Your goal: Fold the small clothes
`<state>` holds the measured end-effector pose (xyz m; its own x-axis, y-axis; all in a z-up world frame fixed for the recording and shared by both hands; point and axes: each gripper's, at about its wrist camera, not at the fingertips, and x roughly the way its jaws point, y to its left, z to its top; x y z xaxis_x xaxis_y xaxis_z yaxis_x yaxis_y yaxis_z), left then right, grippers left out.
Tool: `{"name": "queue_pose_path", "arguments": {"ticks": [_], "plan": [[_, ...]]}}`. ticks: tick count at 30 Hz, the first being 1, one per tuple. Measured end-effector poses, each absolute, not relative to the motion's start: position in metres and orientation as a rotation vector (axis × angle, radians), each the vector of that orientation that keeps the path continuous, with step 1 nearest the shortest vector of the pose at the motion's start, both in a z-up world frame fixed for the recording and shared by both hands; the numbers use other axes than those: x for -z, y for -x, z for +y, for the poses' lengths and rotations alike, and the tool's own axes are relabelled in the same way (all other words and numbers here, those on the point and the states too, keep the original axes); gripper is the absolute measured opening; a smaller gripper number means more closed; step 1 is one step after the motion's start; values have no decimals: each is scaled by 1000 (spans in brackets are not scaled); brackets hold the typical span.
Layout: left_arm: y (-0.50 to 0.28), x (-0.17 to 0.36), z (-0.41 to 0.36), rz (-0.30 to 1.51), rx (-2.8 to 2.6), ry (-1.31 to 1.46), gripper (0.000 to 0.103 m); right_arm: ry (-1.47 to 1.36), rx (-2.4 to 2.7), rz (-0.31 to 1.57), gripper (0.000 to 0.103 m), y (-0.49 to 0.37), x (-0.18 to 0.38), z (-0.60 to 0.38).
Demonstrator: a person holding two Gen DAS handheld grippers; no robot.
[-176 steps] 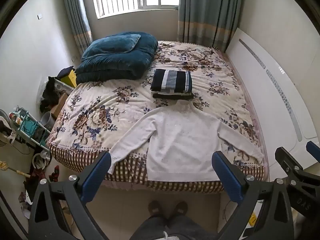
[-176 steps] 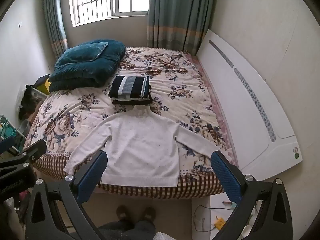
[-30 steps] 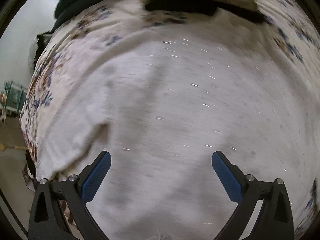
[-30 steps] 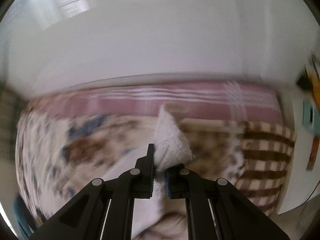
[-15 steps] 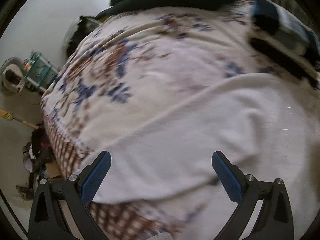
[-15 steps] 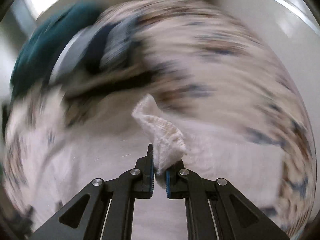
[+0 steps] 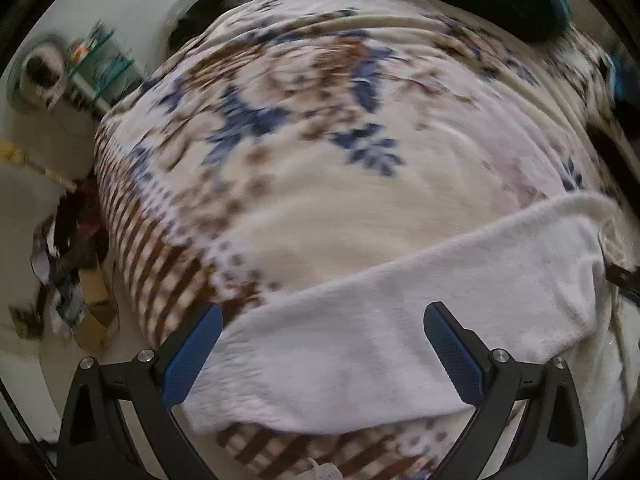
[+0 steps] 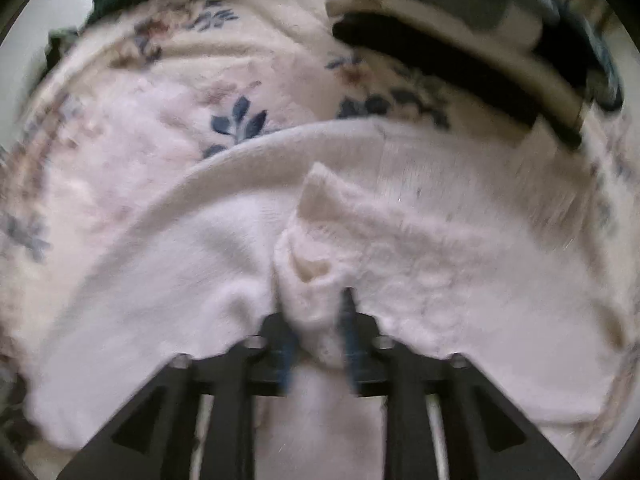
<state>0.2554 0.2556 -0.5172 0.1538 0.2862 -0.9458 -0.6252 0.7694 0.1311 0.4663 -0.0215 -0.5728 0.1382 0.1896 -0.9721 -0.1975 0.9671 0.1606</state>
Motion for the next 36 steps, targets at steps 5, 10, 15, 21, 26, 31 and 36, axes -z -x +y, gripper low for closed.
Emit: {"name": "queue_pose_path", "arguments": {"ticks": [5, 10, 15, 21, 26, 31, 36], "plan": [[-185, 513, 309, 1264, -763, 550, 103, -153, -179, 1393, 73, -446, 538, -96], [-113, 547, 348, 1270, -842, 823, 101, -175, -56, 1431, 73, -414, 536, -131], [-79, 608, 370, 1236, -814, 1254, 98, -209, 15, 1496, 73, -391, 559, -137], [-77, 641, 377, 1174, -844, 1390, 62, -200, 15, 1510, 73, -375, 567, -138], [-89, 588, 367, 1180, -909, 1121, 8, -163, 7, 1485, 73, -369, 555, -143], [-119, 517, 341, 1144, -906, 827, 7, -4, 60, 1486, 73, -381, 551, -148], [-192, 449, 276, 1089, -764, 605, 7, 52, 69, 1476, 92, -398, 548, -175]]}}
